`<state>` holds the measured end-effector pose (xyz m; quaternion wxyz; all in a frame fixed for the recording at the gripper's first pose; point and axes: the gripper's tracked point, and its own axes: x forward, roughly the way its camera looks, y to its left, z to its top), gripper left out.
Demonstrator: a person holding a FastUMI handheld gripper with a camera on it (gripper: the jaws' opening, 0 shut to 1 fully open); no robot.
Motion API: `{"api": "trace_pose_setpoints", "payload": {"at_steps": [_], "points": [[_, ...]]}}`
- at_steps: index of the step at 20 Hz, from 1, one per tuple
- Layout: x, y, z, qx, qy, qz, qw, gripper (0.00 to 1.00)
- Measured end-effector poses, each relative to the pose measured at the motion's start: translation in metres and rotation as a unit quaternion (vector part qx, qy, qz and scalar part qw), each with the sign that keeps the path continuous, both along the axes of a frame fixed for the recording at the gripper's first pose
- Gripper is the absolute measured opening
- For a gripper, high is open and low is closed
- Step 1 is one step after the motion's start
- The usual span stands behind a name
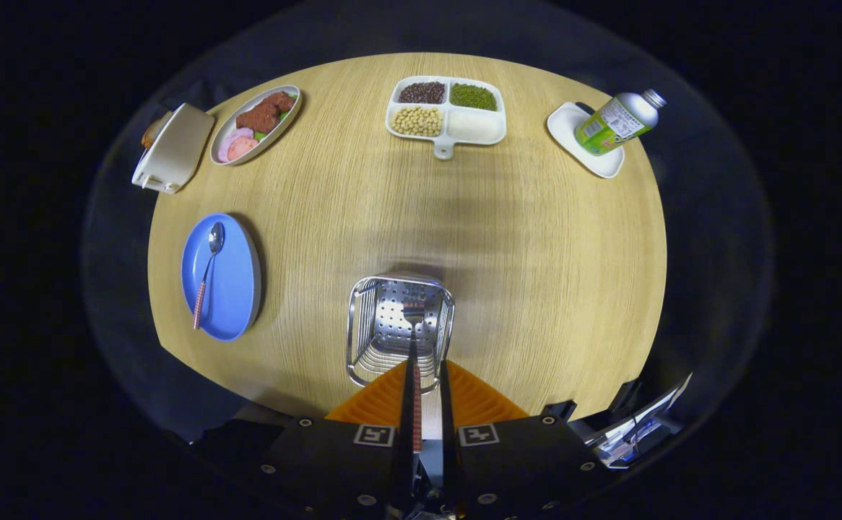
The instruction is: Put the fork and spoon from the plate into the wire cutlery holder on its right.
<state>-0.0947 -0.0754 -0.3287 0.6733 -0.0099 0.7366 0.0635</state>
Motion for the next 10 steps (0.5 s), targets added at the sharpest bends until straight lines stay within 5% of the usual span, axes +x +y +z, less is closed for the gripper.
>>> {"api": "trace_pose_setpoints", "payload": {"at_steps": [4, 9, 10], "points": [[0.032, 0.019, 0.021, 0.029, -0.107, -0.043, 0.993, 0.25], [0.058, 0.027, 0.049, 0.035, -0.221, -0.094, 0.970, 0.82], [0.063, 0.026, 0.058, 0.035, -0.244, -0.104, 0.964, 0.85]]}}
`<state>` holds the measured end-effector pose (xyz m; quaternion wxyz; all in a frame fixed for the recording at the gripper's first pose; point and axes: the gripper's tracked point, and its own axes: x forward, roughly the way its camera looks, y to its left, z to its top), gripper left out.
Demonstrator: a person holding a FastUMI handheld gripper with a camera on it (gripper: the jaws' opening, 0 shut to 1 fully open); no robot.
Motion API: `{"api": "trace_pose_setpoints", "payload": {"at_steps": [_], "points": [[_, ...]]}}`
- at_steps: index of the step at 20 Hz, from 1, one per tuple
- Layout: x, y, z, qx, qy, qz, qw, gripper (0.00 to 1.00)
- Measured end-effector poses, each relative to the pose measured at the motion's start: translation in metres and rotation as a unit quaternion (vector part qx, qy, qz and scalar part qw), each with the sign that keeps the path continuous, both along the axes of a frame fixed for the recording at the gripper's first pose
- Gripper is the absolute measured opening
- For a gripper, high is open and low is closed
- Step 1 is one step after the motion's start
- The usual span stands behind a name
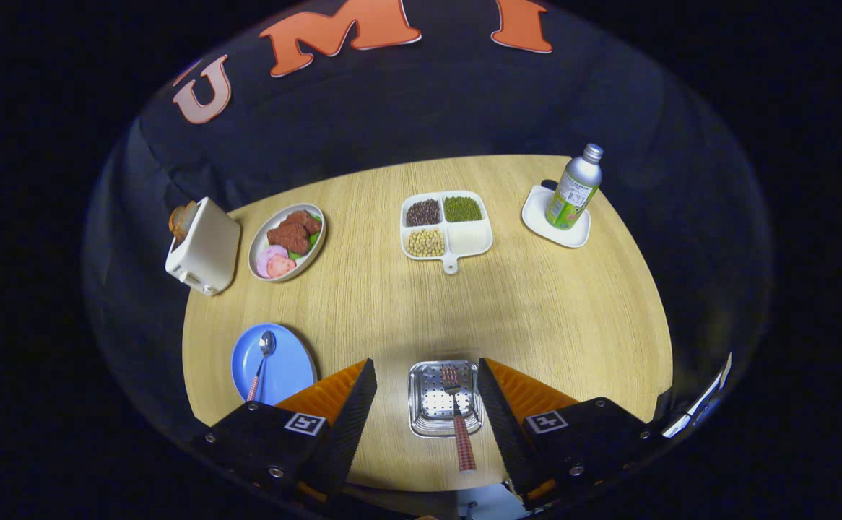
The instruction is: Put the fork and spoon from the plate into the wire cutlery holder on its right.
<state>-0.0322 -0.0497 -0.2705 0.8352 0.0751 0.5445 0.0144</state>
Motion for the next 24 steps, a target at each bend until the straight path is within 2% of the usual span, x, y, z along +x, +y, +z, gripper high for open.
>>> {"api": "trace_pose_setpoints", "payload": {"at_steps": [3, 7, 9, 12, 15, 24], "points": [[0.019, -0.006, 0.017, -0.019, -0.083, -0.024, 0.996, 0.92], [0.037, -0.001, 0.047, -0.052, -0.200, -0.041, 0.978, 0.94], [0.042, 0.004, 0.062, -0.071, -0.249, -0.042, 0.965, 0.94], [0.048, 0.028, 0.079, -0.085, -0.300, -0.022, 0.950, 0.93], [0.051, 0.058, 0.089, -0.076, -0.321, -0.003, 0.944, 0.94], [0.040, 0.160, 0.086, -0.024, -0.303, 0.056, 0.951, 0.94]]}}
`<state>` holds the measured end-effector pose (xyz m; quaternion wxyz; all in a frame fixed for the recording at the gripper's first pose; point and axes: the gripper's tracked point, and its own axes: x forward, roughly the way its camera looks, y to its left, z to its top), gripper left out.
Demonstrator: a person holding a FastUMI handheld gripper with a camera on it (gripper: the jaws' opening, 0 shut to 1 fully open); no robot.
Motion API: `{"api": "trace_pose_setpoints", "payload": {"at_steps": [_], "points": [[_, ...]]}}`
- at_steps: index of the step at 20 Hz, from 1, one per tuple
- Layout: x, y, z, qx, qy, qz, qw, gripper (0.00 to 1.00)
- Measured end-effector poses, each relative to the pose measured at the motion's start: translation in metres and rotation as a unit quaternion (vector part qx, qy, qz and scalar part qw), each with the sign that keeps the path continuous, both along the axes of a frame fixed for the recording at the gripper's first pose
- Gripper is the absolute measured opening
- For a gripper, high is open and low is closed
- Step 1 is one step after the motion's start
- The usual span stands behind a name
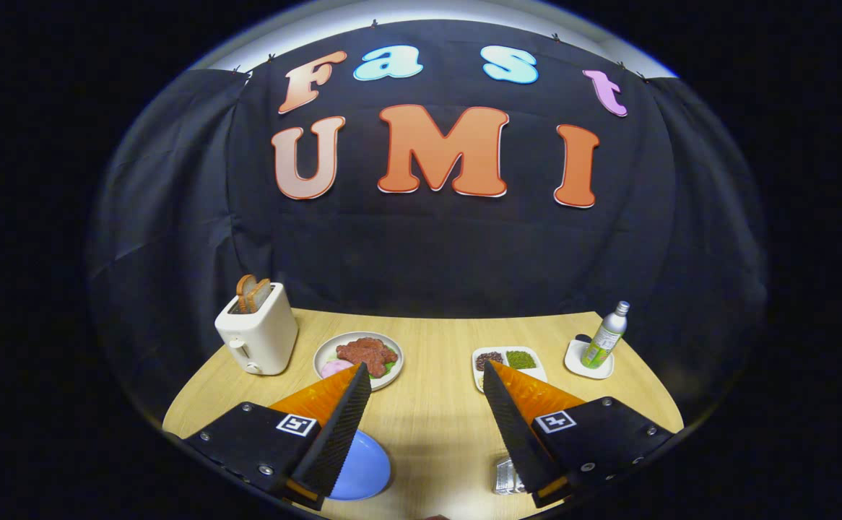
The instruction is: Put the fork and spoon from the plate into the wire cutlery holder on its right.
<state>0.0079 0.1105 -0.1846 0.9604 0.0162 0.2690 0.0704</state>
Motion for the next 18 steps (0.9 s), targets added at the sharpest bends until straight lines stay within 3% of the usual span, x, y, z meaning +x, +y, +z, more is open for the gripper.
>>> {"api": "trace_pose_setpoints", "payload": {"at_steps": [7, 14, 18], "points": [[-0.032, 0.084, -0.052, 0.002, 0.090, 0.071, 0.993, 0.94], [-0.086, 0.130, -0.134, -0.018, 0.230, 0.085, 0.969, 0.94], [-0.117, 0.144, -0.169, -0.026, 0.297, 0.083, 0.951, 0.86]]}}
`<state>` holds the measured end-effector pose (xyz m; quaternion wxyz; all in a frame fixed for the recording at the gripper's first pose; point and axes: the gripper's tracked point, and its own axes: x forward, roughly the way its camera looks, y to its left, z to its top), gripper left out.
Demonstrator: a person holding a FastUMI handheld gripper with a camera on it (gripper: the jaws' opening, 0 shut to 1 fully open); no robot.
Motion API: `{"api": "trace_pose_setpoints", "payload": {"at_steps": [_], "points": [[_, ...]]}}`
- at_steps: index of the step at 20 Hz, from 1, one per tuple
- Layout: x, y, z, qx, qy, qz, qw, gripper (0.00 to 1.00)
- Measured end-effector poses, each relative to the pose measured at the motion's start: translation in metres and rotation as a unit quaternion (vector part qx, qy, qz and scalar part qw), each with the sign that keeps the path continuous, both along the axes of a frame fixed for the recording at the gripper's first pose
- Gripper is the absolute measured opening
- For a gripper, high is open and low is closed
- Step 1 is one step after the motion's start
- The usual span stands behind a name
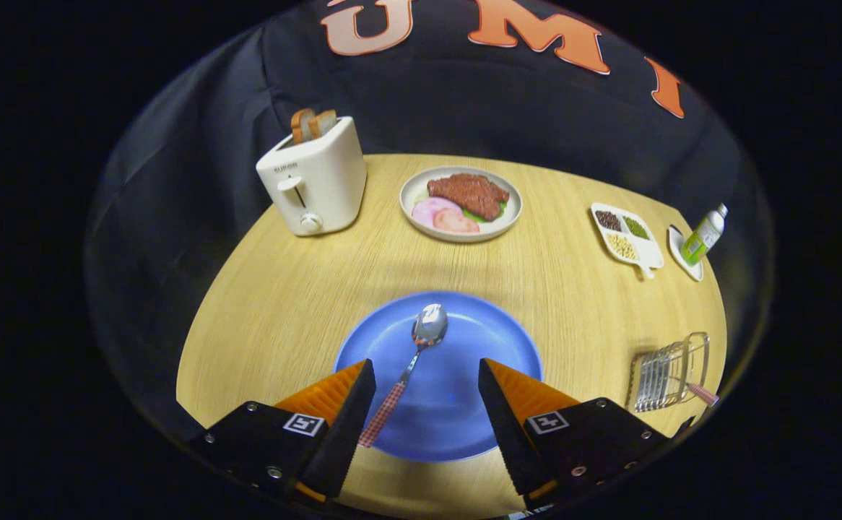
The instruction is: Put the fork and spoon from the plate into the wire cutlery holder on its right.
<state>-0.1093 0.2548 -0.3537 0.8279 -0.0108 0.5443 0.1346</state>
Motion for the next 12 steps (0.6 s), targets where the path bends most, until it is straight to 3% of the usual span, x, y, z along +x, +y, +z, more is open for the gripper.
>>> {"api": "trace_pose_setpoints", "payload": {"at_steps": [6, 12], "points": [[-0.034, 0.010, -0.030, -0.013, 0.050, -0.006, 0.999, 0.66], [-0.042, 0.014, -0.042, -0.027, 0.064, -0.020, 0.997, 0.28]]}}
